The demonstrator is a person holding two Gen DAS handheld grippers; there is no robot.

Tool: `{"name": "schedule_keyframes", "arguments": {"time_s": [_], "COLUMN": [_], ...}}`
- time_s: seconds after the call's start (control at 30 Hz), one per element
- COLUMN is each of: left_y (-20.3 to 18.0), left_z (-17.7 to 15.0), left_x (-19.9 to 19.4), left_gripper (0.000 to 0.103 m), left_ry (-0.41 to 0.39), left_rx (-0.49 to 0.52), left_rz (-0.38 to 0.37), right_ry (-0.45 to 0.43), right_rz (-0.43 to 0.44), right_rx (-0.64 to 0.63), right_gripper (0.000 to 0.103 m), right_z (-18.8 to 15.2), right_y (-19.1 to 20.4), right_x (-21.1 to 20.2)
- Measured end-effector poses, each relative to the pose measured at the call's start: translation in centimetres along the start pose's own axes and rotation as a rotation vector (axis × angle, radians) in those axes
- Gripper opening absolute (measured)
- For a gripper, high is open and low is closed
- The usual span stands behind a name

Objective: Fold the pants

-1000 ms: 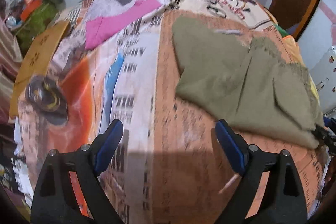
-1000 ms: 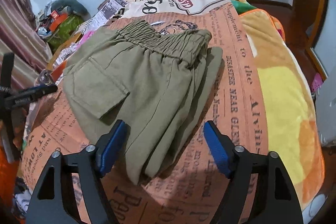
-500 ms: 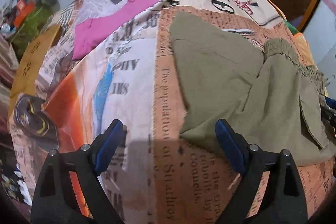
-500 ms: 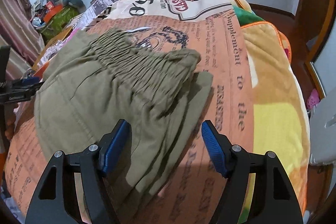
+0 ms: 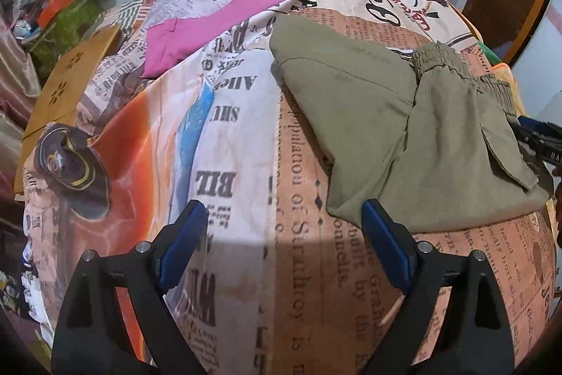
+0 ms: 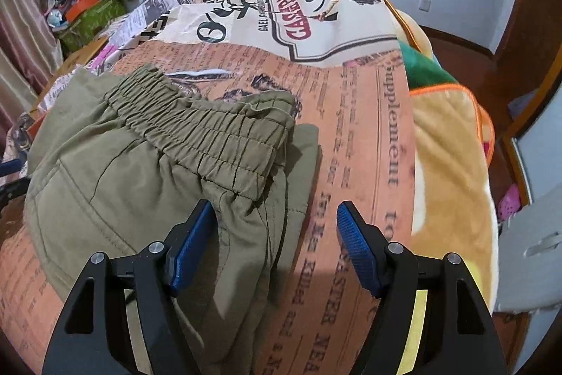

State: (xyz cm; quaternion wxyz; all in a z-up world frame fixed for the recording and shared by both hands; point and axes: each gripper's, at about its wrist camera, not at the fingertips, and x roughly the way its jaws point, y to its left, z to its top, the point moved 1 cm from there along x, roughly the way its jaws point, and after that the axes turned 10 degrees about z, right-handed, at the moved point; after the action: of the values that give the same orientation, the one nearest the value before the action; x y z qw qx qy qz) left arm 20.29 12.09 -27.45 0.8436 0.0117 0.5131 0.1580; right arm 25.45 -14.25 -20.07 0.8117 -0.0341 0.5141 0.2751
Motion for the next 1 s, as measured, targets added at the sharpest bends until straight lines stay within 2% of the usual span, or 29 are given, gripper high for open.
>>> {"name": "schedule_keyframes", "arguments": {"time_s": [0.03, 0.1, 0.17, 0.23, 0.3, 0.37, 0.47, 0.57, 0.63, 0.7, 0.8, 0.87, 0.93, 1.0], "left_y": [0.1, 0.3, 0.1, -0.3, -0.9, -1.9, -3.3, -4.0, -3.7, -2.7, -1.1, 0.3, 1.2, 1.3], "left_z": [-0.1, 0.0, 0.4, 1.1, 1.9, 2.8, 3.6, 3.9, 3.6, 3.5, 3.6, 3.8, 4.5, 5.6], "left_x": [-0.1, -0.6, -1.1, -1.8, -2.3, -2.5, -1.8, -0.1, 1.3, 1.5, 1.6, 1.8, 1.5, 0.7], "left_gripper": [0.091, 0.083, 0.067, 0.062, 0.056, 0.045, 0.037, 0.031, 0.028, 0.028, 0.028, 0.028, 0.028, 0.028], "left_ry": [0.001, 0.002, -0.008, -0.032, -0.054, -0.062, -0.052, -0.007, 0.014, 0.01, 0.02, 0.035, 0.022, -0.014], "left_rx": [0.001, 0.019, 0.041, 0.063, 0.079, 0.097, 0.11, 0.116, 0.118, 0.09, 0.061, 0.031, 0.017, 0.019], "left_rz": [0.001, -0.007, 0.005, -0.009, -0.044, -0.084, -0.171, -0.186, -0.153, -0.154, -0.065, -0.077, -0.059, -0.075], "right_ry": [0.001, -0.006, -0.027, -0.057, -0.072, -0.085, -0.092, -0.065, -0.035, -0.033, -0.046, -0.051, -0.066, -0.088], "right_rz": [-0.005, -0.01, 0.0, 0.025, 0.044, 0.074, 0.116, 0.161, 0.159, 0.157, 0.15, 0.145, 0.126, 0.125], "right_rx": [-0.006, -0.014, -0.014, -0.009, -0.007, -0.005, 0.004, 0.021, 0.043, 0.07, 0.108, 0.124, 0.129, 0.135], "right_gripper": [0.067, 0.065, 0.065, 0.064, 0.059, 0.053, 0.049, 0.047, 0.045, 0.039, 0.037, 0.037, 0.038, 0.039], "right_z": [0.1, 0.2, 0.1, -0.3, -0.6, -1.2, -2.0, -3.2, -3.9, -4.4, -4.7, -4.6, -4.2, -3.6], "right_y": [0.1, 0.4, 0.7, 1.2, 1.8, 2.6, 3.8, 4.6, 4.3, 3.7, 2.8, 2.3, 1.9, 1.5], "right_x": [-0.1, -0.7, -1.8, -3.2, -3.9, -4.7, -5.0, -4.1, -3.0, -2.7, -3.5, -4.1, -4.8, -5.3]}}
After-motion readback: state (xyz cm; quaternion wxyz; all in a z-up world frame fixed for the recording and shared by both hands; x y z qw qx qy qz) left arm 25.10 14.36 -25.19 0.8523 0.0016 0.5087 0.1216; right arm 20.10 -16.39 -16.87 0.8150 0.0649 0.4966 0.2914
